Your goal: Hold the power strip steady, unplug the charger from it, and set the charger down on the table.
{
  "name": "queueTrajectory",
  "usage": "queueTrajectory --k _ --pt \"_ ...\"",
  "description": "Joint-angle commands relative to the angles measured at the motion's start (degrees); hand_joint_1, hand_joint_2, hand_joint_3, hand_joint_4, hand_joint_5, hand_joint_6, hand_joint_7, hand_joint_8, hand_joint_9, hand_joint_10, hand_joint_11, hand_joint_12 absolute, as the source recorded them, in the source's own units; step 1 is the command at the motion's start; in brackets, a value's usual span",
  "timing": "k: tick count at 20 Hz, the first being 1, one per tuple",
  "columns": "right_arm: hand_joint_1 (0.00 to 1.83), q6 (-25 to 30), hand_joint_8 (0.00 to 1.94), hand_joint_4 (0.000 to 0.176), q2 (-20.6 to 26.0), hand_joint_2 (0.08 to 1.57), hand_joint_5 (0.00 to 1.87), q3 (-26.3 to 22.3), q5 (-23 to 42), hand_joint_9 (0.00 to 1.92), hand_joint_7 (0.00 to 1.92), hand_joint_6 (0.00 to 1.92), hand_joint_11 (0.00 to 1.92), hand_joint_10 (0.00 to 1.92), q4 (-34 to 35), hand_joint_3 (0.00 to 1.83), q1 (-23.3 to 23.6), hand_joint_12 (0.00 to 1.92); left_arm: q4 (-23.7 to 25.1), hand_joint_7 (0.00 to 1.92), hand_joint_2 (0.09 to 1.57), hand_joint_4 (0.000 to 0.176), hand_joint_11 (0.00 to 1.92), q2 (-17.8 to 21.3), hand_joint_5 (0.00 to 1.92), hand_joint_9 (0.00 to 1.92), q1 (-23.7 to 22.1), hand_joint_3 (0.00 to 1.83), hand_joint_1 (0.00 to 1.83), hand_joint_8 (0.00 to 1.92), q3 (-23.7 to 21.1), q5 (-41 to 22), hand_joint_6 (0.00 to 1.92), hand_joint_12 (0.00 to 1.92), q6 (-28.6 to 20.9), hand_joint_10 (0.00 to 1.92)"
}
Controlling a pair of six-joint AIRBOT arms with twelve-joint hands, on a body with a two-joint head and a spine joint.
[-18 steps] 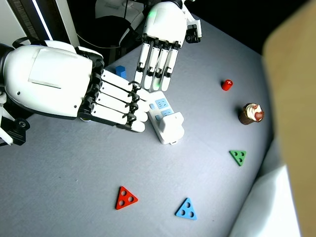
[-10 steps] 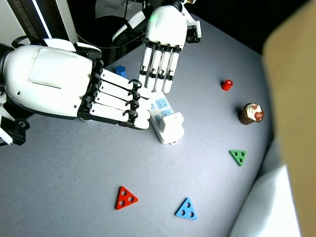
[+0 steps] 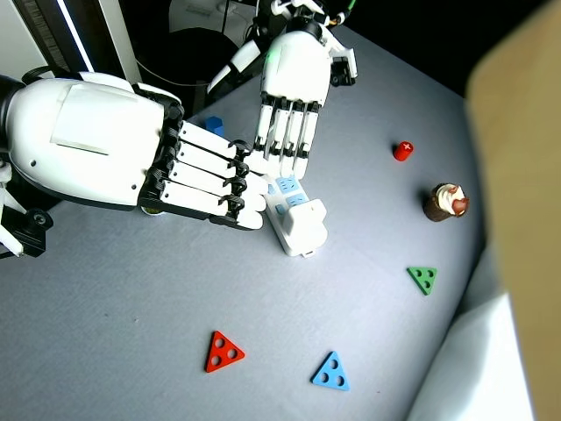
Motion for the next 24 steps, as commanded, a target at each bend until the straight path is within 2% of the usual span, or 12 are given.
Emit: queueTrajectory --k 1,5,8,12,15,19,24 --pt "0.37 0.0 0.01 0.0 0.8 1.03 0.21 -0.2 6.6 0.24 0.25 0.01 0.22 0.01 0.3 0.01 0.5 0.13 -0.8 0.09 0.91 0.0 0.07 -0.3 0.08 0.08 -0.2 0.0 0.0 0.0 0.3 -2.8 0.0 0.11 -0.2 0.0" --pt "0.48 0.0 0.0 0.0 0.8 1.09 0.18 -0.2 6.6 0.24 0.23 0.0 0.24 0.0 0.1 0.01 0.4 0.14 -0.9 0.1 0.91 0.0 0.07 -1.3 0.1 0.09 1.1 0.0 0.0 0.01 1.4 -2.4 0.01 0.11 -0.2 0.0" --pt "0.75 0.0 0.01 0.0 0.9 1.06 0.2 -0.4 6.6 0.25 0.25 0.01 0.26 0.01 0.1 0.0 0.2 0.15 -0.8 0.1 0.92 0.0 0.06 -1.8 0.08 0.09 2.0 0.0 0.0 0.0 2.0 -2.6 0.0 0.1 -0.2 0.0" --pt "0.96 0.0 0.0 0.0 0.9 1.06 0.25 -0.3 6.6 0.31 0.3 0.0 0.29 0.01 -1.0 0.0 -0.9 0.19 -0.6 0.08 0.92 0.0 0.07 -2.8 0.07 0.08 2.7 0.0 0.0 0.0 2.7 -2.6 0.0 0.1 -0.2 0.0" --pt "1.0 0.0 0.01 0.0 0.9 1.06 0.25 -0.6 8.5 0.34 0.32 0.0 0.31 0.01 -1.0 0.01 -2.7 0.25 -0.1 0.08 0.91 0.0 0.05 -3.6 0.07 0.07 2.9 0.0 0.0 0.0 3.3 -2.6 0.0 0.09 -0.2 0.0" --pt "1.04 0.0 0.0 0.0 0.9 1.06 0.34 -1.4 10.0 0.42 0.39 0.0 0.22 0.0 1.2 0.0 -3.5 0.61 -0.1 0.08 0.92 0.0 0.09 -4.6 0.07 0.08 3.2 0.0 0.0 0.0 4.3 -2.8 0.01 0.1 -0.2 0.0" --pt "1.02 0.5 0.0 0.0 -1.4 1.09 0.32 0.0 10.6 0.43 0.39 0.0 0.23 0.0 5.5 0.01 -4.7 0.64 0.0 0.1 0.92 0.0 0.12 -5.5 0.09 0.11 3.6 0.0 0.0 0.01 5.5 -2.9 0.01 0.11 -0.1 0.01"
